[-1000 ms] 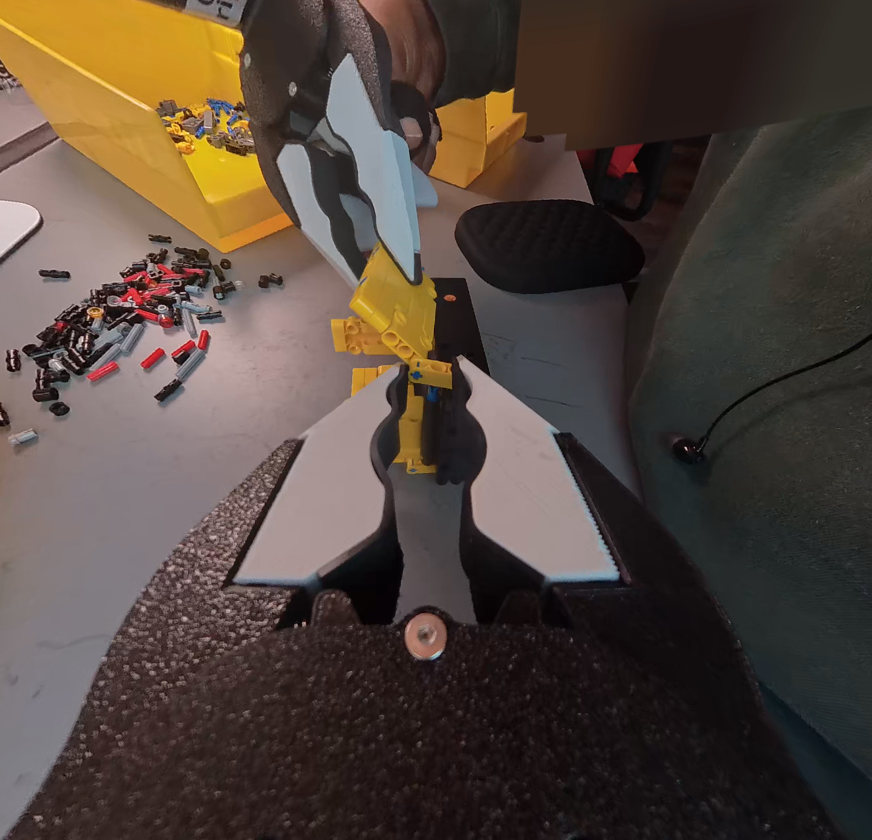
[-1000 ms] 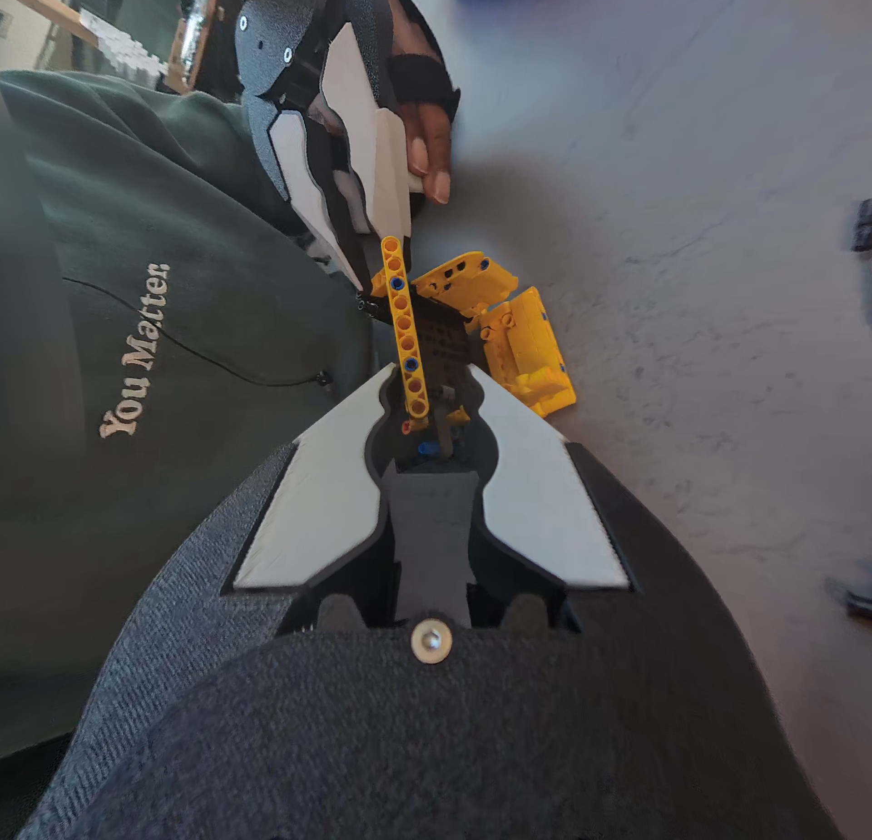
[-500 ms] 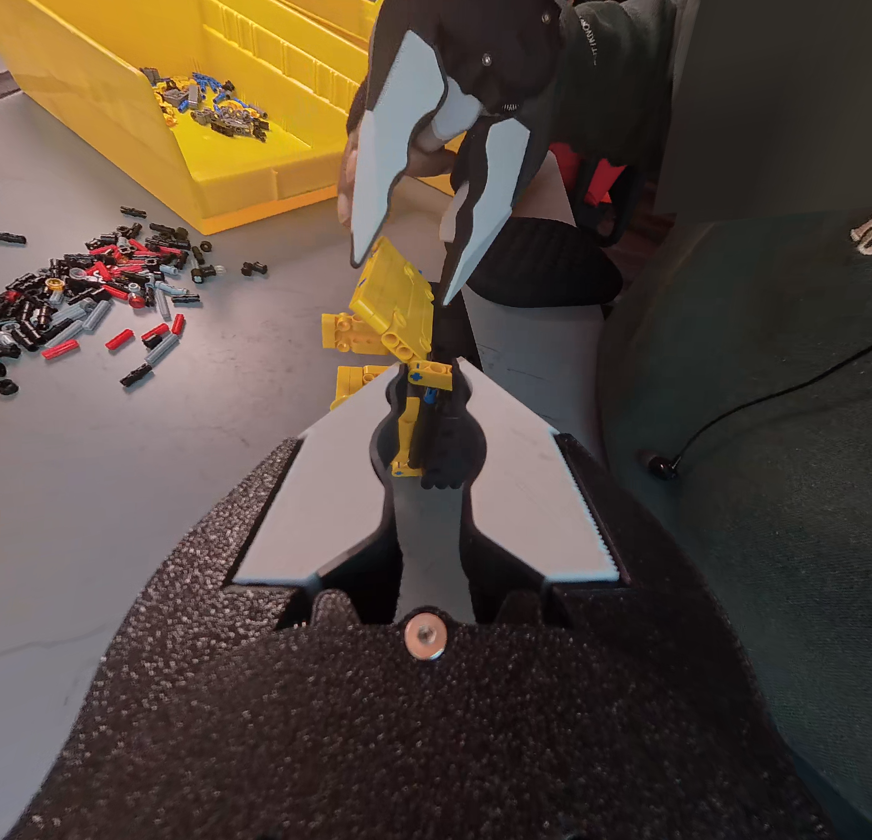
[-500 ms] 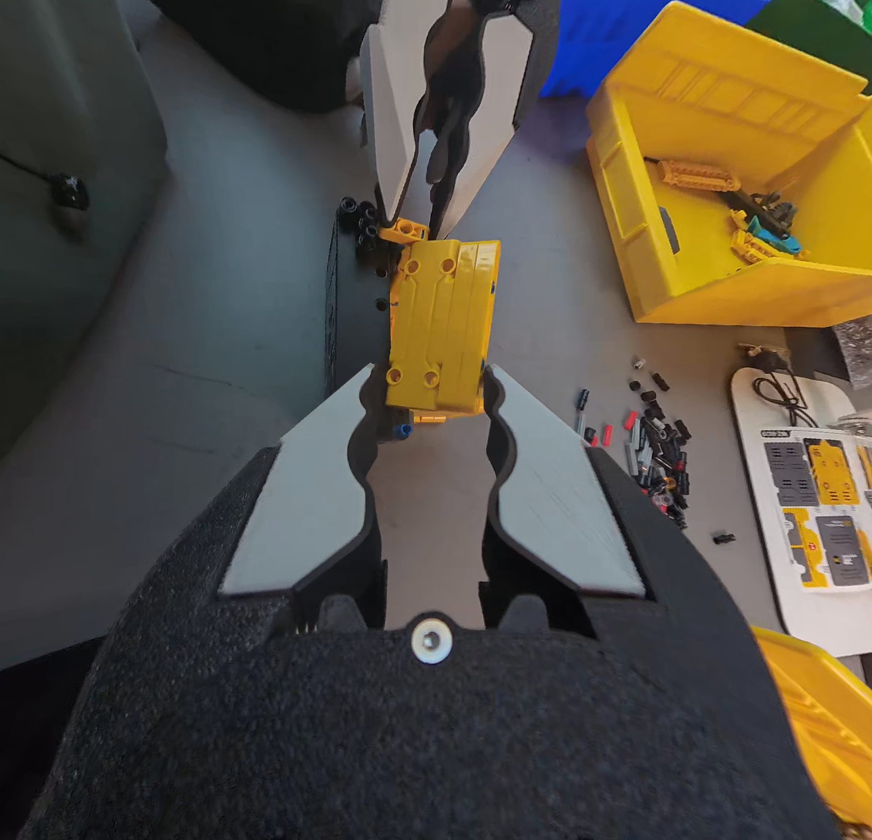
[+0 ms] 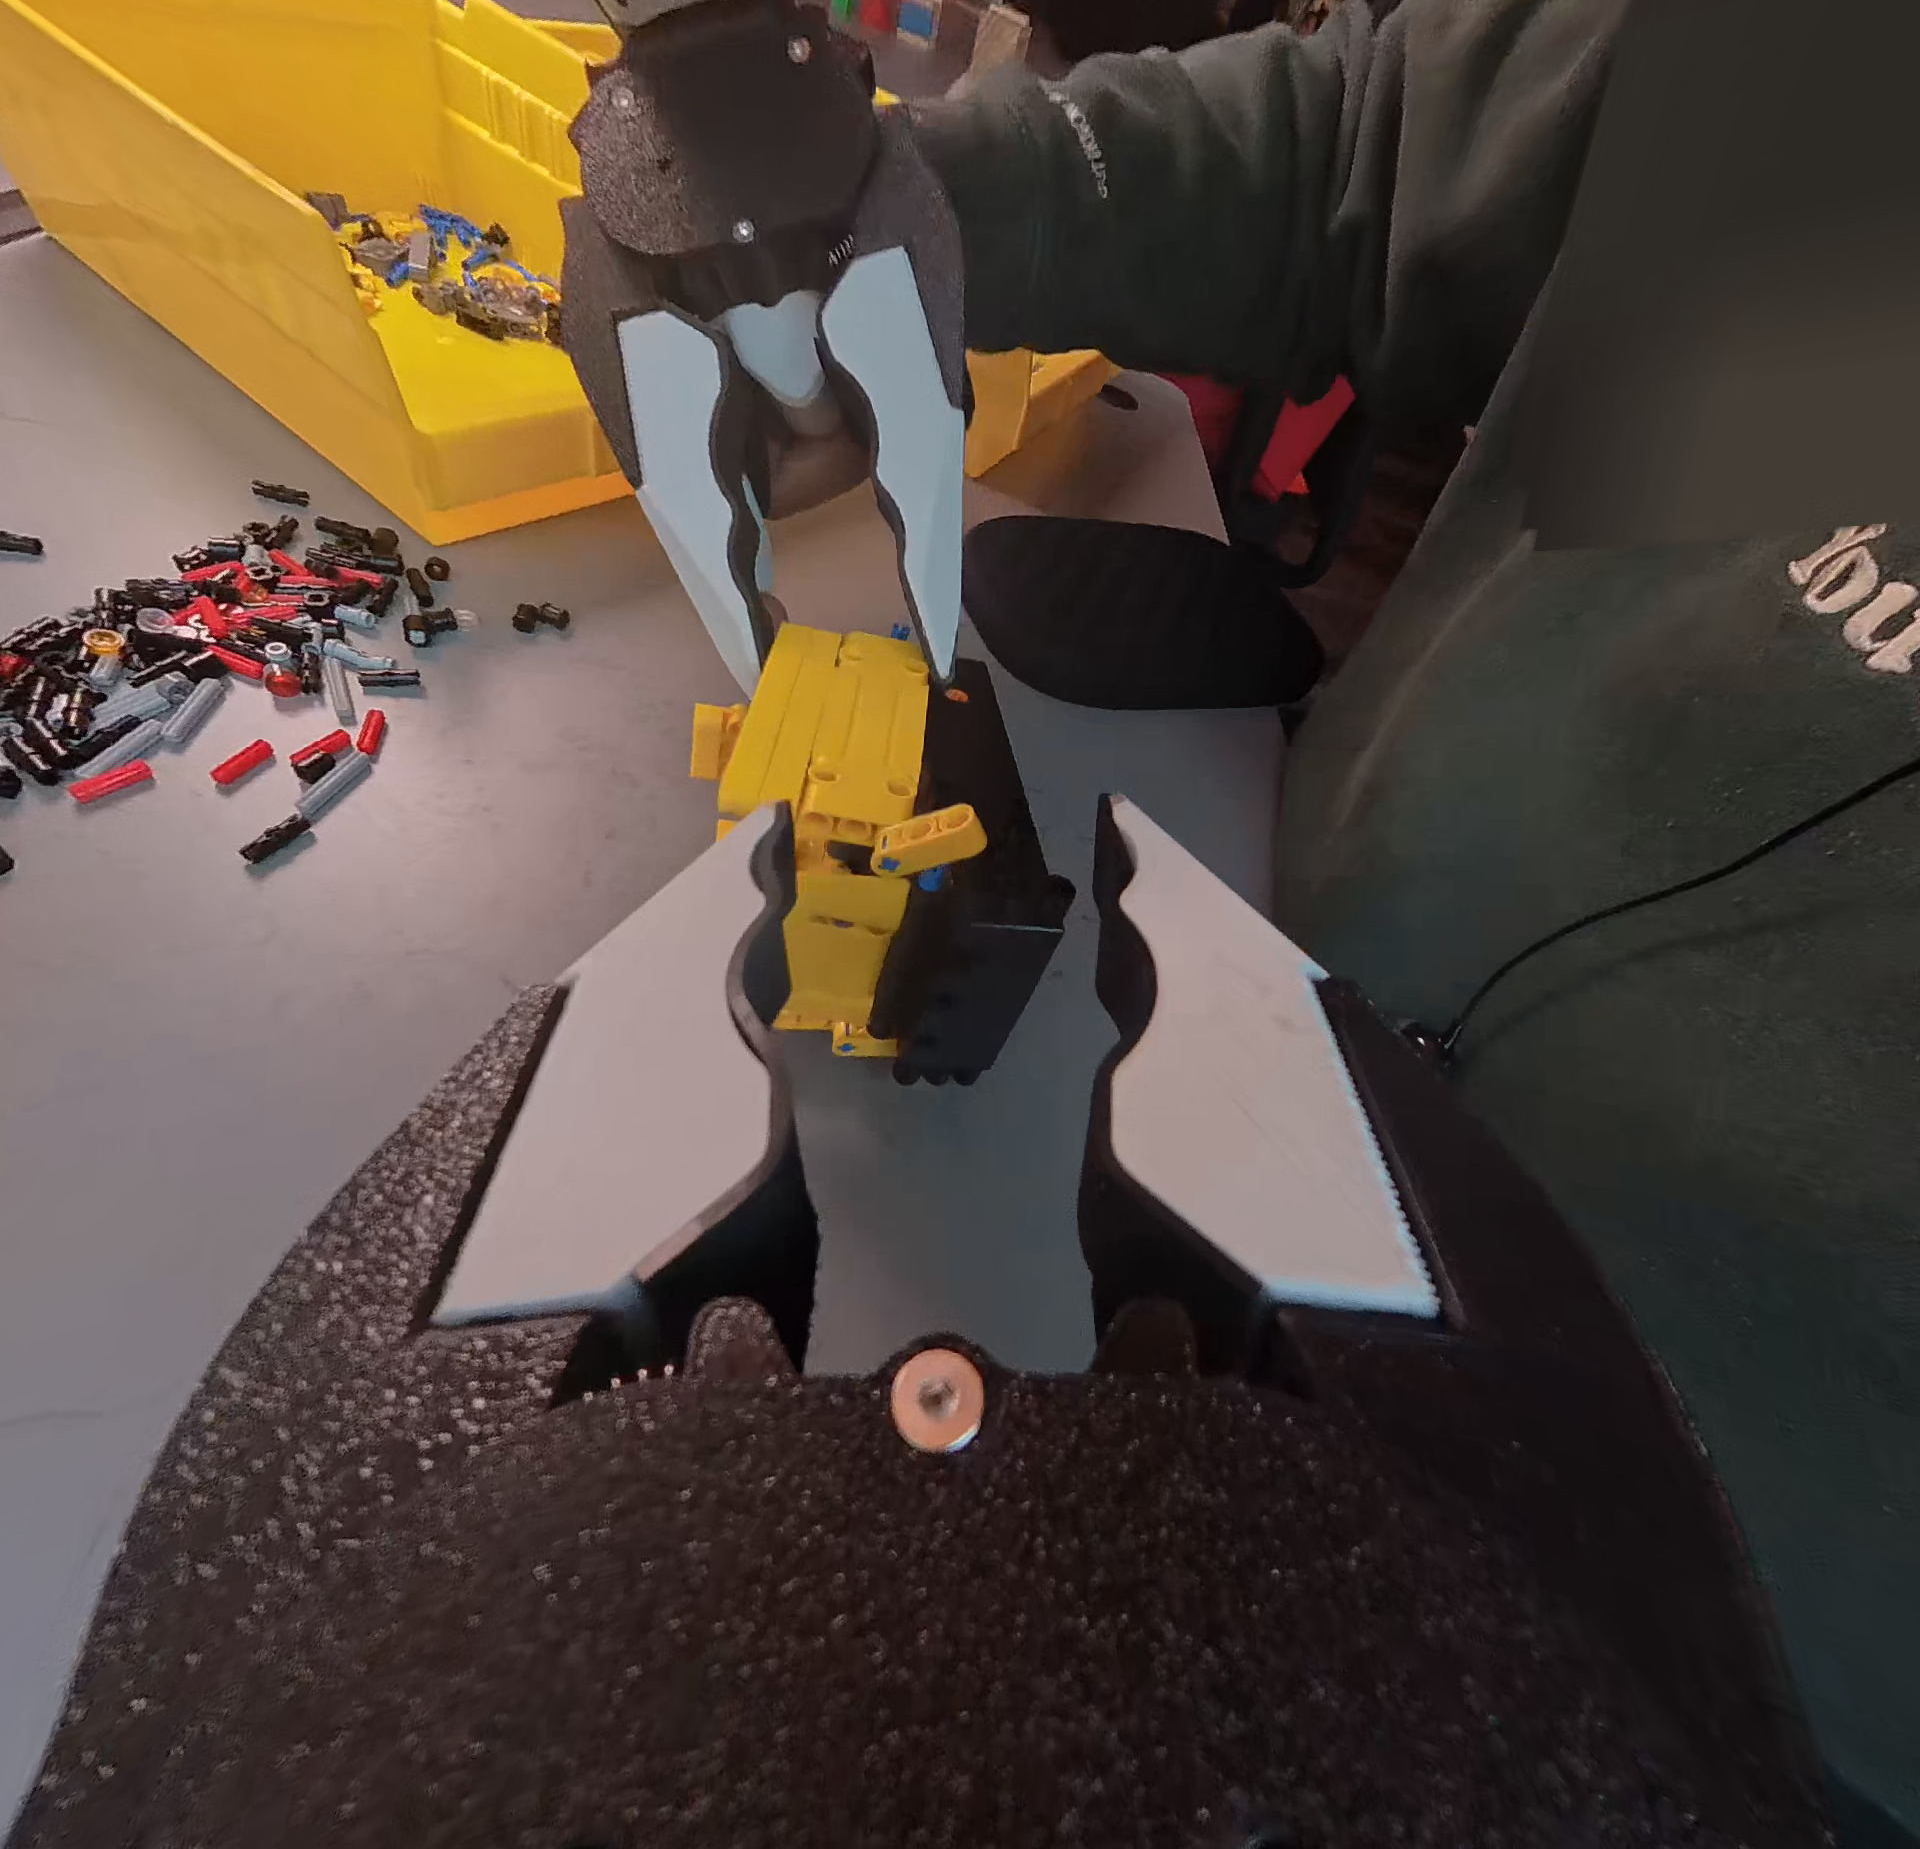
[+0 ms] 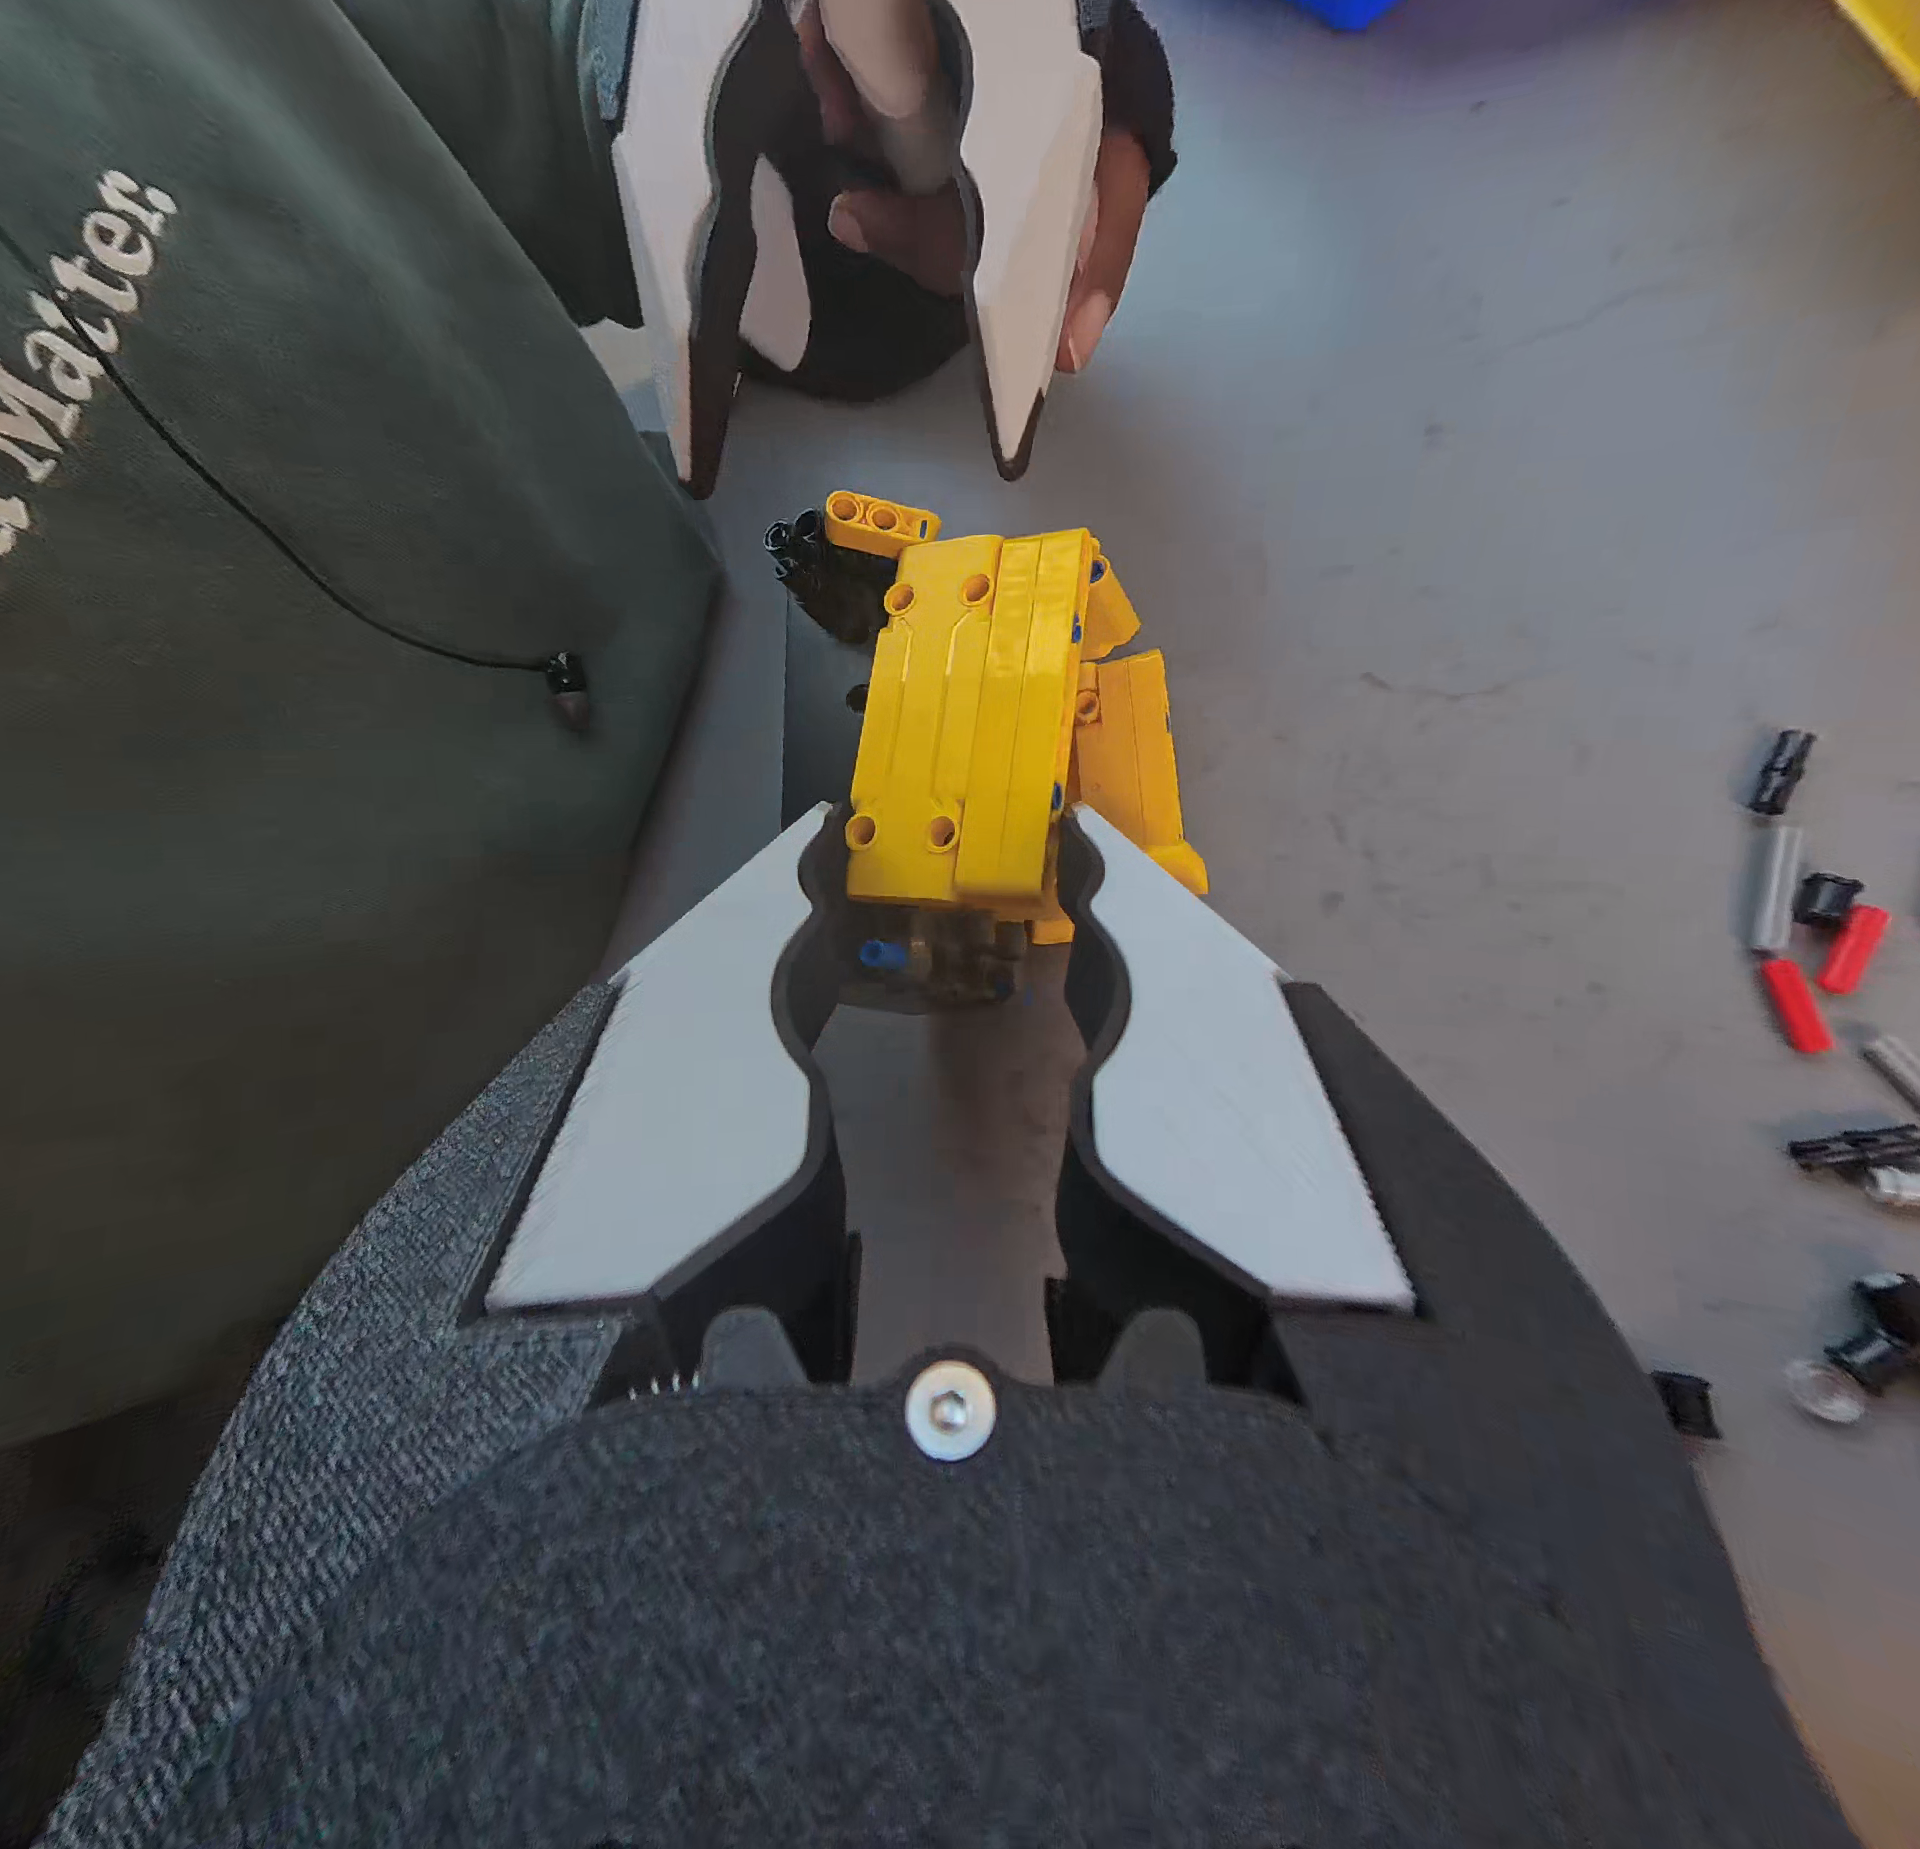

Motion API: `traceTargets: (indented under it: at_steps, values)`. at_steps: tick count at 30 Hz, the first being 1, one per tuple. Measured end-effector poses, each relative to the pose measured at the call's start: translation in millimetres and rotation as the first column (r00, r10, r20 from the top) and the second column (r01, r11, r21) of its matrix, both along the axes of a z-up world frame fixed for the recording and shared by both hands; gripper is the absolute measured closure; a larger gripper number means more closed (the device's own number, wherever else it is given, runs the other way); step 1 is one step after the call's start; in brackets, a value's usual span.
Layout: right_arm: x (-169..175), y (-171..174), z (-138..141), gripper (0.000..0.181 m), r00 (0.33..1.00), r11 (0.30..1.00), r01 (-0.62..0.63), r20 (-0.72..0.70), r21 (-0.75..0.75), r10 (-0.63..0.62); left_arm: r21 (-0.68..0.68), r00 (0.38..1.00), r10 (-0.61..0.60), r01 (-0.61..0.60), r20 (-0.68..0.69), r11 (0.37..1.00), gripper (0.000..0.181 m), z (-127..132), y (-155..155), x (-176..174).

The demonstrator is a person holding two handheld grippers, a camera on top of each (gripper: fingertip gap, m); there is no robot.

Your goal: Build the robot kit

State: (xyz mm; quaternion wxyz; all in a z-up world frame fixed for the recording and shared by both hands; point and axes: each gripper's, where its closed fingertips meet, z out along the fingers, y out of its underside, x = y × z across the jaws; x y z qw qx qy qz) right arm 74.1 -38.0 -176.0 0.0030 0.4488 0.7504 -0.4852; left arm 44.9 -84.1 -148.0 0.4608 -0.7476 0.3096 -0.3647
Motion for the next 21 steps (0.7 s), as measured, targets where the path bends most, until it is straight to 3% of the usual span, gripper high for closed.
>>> traceTargets:
  at_steps: [5,9,14,21]
  values:
    - [-4,8,16,0.141,0.998,0.994,0.049,-0.026,-0.101,-0.051,0.03,0.984,0.023,-0.018,-0.177,0.999,0.105,-24,-2,7]
    - [-8,25,30,0.142,0.99,0.984,0.115,-0.067,-0.139,-0.125,0.085,0.968,0.035,-0.015,-0.249,0.996,0.122,-27,2,5]
    - [-4,20,39,0.142,0.986,0.982,0.114,-0.1,-0.148,-0.13,0.117,0.964,0.02,0.011,-0.264,0.993,0.123,-28,2,5]
    - [-3,1,23,0.142,0.987,0.989,0.083,-0.129,-0.123,-0.099,0.154,0.962,-0.046,0.09,-0.27,0.984,0.129,-28,-2,4]
